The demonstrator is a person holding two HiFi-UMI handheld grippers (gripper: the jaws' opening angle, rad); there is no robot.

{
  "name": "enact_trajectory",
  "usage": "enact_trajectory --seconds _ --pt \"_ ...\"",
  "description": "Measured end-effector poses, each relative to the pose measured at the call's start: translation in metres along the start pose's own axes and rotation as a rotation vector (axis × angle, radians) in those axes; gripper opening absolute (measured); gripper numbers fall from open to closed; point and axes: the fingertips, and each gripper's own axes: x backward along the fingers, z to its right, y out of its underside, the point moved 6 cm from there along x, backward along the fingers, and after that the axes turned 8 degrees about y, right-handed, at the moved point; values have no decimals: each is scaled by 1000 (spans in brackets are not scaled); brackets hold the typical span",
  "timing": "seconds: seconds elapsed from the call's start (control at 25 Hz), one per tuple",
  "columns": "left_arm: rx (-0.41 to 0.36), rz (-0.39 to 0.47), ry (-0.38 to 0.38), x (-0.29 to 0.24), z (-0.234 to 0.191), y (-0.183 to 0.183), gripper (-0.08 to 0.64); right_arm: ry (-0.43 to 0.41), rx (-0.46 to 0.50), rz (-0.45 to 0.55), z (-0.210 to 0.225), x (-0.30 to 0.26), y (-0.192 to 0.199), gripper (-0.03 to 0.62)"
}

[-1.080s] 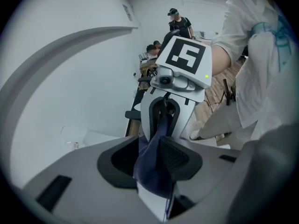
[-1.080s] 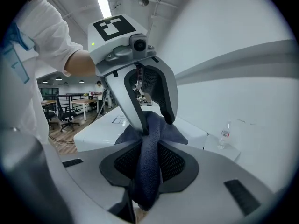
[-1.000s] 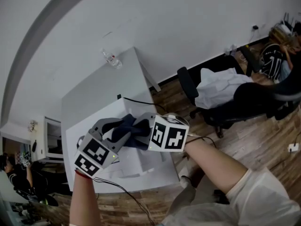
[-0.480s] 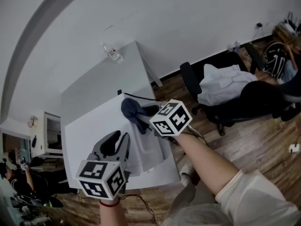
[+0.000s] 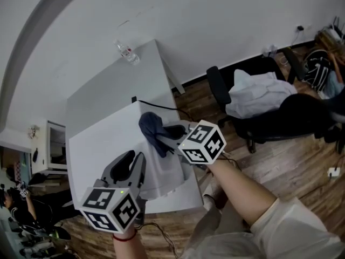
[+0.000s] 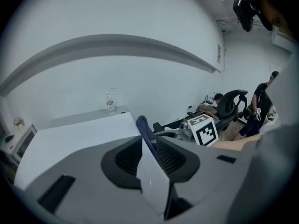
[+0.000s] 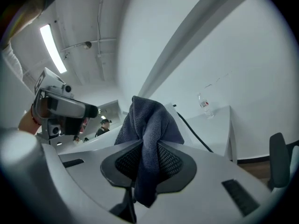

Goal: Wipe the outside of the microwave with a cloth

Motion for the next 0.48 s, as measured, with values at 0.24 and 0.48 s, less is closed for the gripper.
enact_trajectory --seconds 0.24,0.48 --pt "-7 -5 12 -7 4 4 95 -53 -17 14 -41 33 27 84" --pt "-23 -45 22 -9 13 12 95 -109 -8 -8 -76 61 55 84"
